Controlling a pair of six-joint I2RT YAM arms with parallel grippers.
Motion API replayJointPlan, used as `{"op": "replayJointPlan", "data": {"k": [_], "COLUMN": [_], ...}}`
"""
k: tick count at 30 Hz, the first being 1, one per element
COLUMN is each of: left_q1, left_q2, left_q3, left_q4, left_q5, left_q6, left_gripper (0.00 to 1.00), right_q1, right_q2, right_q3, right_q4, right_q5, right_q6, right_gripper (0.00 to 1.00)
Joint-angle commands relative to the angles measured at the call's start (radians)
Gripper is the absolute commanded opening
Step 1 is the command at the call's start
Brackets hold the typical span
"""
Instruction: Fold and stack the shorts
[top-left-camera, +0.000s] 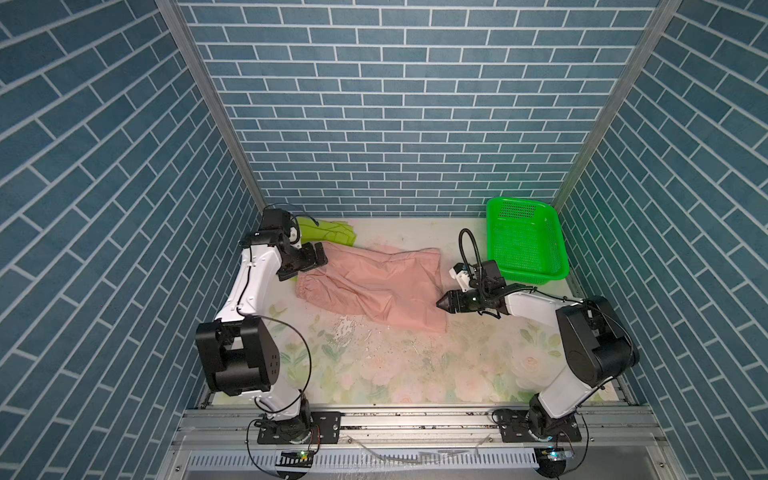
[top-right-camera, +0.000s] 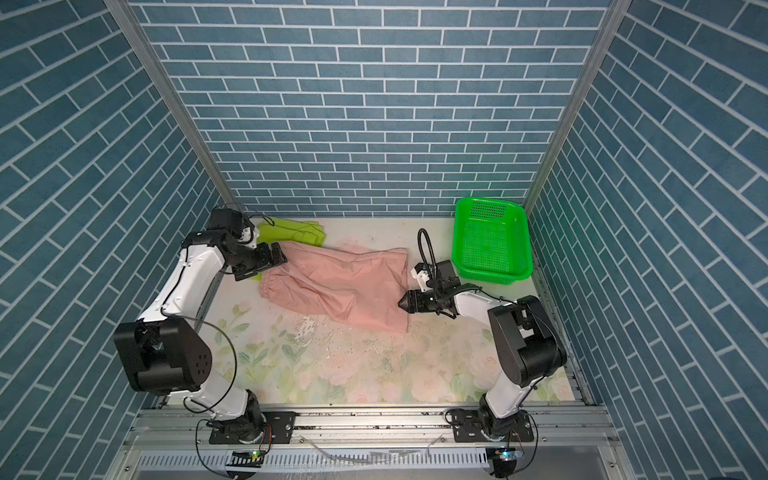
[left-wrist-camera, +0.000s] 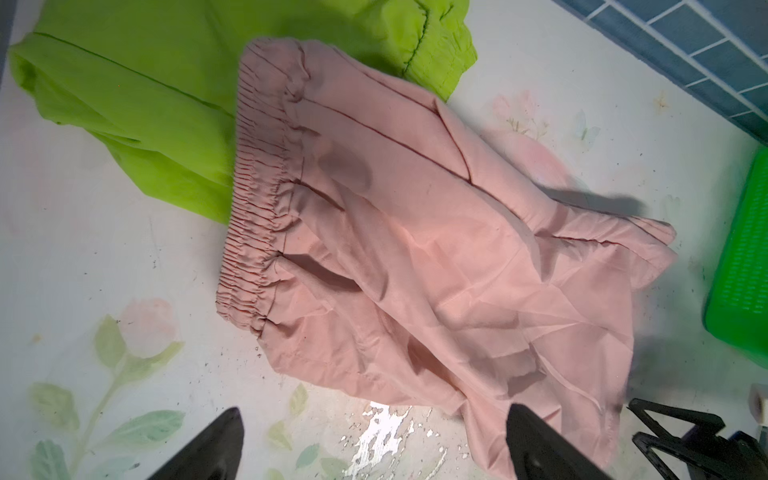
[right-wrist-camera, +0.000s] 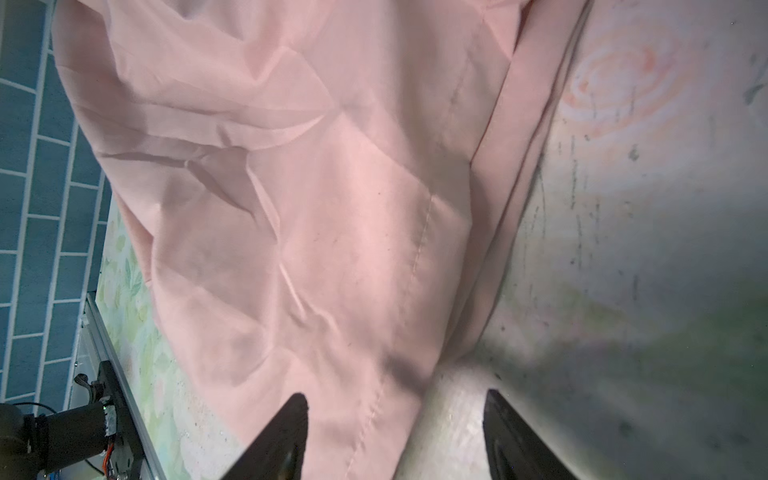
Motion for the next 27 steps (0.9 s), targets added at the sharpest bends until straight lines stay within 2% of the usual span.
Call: {"op": "replayJointPlan", "data": {"k": [1, 6, 8, 9, 13, 15, 16, 21, 27], "left_q1": [0.003, 0.003, 0.003, 0.003, 0.003, 0.003, 0.003, 0.003, -0.005], "left_q2": [-0.032, -0.058, -0.066, -0.07, -0.1, -0.128, -0.142, -0.214, -0.237], "left_q3": [-0.033, -0.052, -0.057, -0.06, -0.087, -0.114, -0.13, -0.213, -0.242], "left_q4": [-0.003, -0.008, -0.007, -0.007, 0.001, 0.012, 0.015, 0.028, -0.004], "left_q5": [-0.028, -0.032, -0.029, -0.028, -0.026, -0.03, -0.034, -0.046, -0.027], "left_q6": [0.021, 0.024, 0.024, 0.023, 0.02, 0.017, 0.014, -0.001, 0.008], "left_gripper": [1.0, 1.0, 1.0, 1.0, 1.0, 1.0, 1.0, 1.0, 1.0], "right_q1": [0.013, 0.046, 0.059, 0.065, 0.074, 0.075, 0.075, 0.08, 0.082], "right_q2": [0.057, 0.112, 0.138, 0.149, 0.169, 0.143, 0.121, -0.016, -0.274], "right_q3": [0.018, 0.033, 0.042, 0.045, 0.051, 0.047, 0.042, 0.015, -0.111], "right_q4": [0.071, 0.111, 0.14, 0.149, 0.167, 0.137, 0.109, -0.094, -0.336], "right_q5": [-0.032, -0.045, -0.063, -0.064, -0.072, -0.063, -0.044, -0.012, 0.05], "right_q6": [0.039, 0.062, 0.085, 0.092, 0.141, 0.159, 0.164, 0.17, 0.215], "right_gripper": [0.67, 0.68, 0.64, 0.59, 0.23, 0.02, 0.0, 0.0, 0.0]}}
